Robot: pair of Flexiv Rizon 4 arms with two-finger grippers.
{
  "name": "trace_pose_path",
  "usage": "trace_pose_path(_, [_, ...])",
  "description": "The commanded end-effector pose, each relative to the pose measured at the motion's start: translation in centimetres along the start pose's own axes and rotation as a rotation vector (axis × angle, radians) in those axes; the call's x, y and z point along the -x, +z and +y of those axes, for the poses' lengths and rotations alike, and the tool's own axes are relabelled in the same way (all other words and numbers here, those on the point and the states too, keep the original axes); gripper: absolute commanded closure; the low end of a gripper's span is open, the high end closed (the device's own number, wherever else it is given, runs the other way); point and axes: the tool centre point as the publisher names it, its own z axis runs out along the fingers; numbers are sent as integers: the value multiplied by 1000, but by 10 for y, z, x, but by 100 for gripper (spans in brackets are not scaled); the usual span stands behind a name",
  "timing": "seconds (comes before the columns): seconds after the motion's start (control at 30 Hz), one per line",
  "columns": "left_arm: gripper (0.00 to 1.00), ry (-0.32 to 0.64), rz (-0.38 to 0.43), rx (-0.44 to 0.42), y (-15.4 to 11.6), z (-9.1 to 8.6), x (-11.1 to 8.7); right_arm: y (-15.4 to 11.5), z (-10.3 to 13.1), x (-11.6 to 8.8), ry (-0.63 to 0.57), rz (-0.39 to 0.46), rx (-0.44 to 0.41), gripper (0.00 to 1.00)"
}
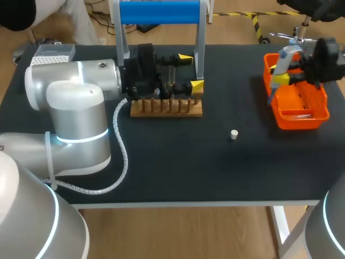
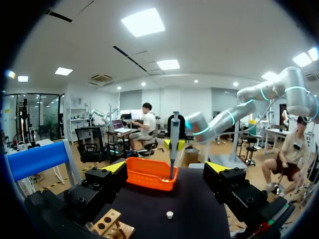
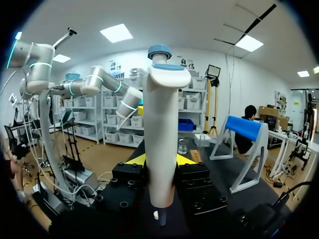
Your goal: Invert the test tube, pick up the pipette, mount the tip to pipette, aspirate from beaker and dispense into the tube, eject the tip, return the pipette, and cap with the stopper.
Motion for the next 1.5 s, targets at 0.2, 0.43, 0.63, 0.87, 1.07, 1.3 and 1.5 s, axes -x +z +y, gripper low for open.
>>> trace_pose_path(0.2, [0, 1, -5, 0, 2, 1, -1, 46, 0, -2, 22, -10, -5, 100])
trace_pose_path(0.43, [0, 1, -5, 0, 2, 1, -1, 79, 3, -4, 22, 10, 9, 100])
trace_pose_path(0.63, [0, 1, -5, 0, 2, 1, -1, 102, 7, -8, 23, 28, 21, 100])
trace_pose_path(0.87, [0, 1, -5, 0, 2, 1, -1, 118, 8, -8, 21, 34, 24, 100])
trace_pose_path(1.07, [0, 1, -5, 0, 2, 1, -1, 134, 3, -7, 6, 37, -2, 100])
trace_pose_path(1.3, [0, 1, -5, 0, 2, 1, -1, 152, 6, -2, -11, 39, -9, 100])
trace_pose_path(1.5, [0, 1, -5, 0, 2, 1, -1, 166, 13, -3, -32, 48, -2, 100])
